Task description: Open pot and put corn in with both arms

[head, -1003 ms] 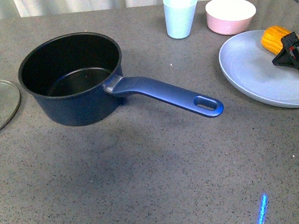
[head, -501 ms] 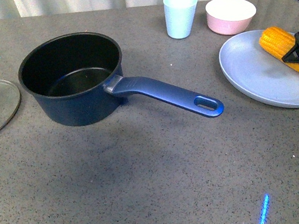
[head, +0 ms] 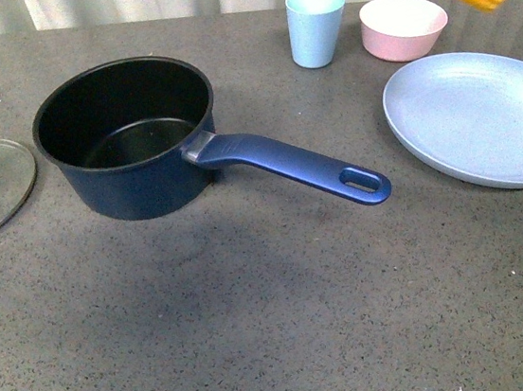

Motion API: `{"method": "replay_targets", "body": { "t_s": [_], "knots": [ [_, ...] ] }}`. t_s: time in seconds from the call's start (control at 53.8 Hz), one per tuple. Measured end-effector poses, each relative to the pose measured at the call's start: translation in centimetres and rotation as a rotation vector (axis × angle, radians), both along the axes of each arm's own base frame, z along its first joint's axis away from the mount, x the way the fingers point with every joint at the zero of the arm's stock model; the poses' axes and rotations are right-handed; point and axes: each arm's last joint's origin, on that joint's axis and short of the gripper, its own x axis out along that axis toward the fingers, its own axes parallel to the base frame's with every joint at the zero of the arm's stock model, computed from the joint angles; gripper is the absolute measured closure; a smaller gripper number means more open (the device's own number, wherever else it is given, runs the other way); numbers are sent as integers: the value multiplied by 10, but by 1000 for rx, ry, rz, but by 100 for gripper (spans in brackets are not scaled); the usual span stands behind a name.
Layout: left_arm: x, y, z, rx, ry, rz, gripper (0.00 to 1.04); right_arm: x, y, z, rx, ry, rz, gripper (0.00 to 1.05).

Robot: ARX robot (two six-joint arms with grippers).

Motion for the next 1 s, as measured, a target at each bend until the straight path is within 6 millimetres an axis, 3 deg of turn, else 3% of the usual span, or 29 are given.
{"method": "replay_targets", "body": {
  "t_s": [0.186,0.297,0.39,0.576,0.706,1.003],
  "knots": [
    [0,0,0,0,0,0,9,0,117,7,20,-9,219,80],
    [0,0,0,0,0,0,9,2,155,6,3,-3,273,76],
    [0,0,0,0,0,0,9,5,192,-6,-26,30,321,76],
    [0,0,0,0,0,0,9,16,222,-34,-73,71,346,69],
    [0,0,0,0,0,0,9,23,228,-38,-77,74,344,68],
    [0,0,0,0,0,0,9,26,245,-48,-75,90,370,52]
  ]
}}
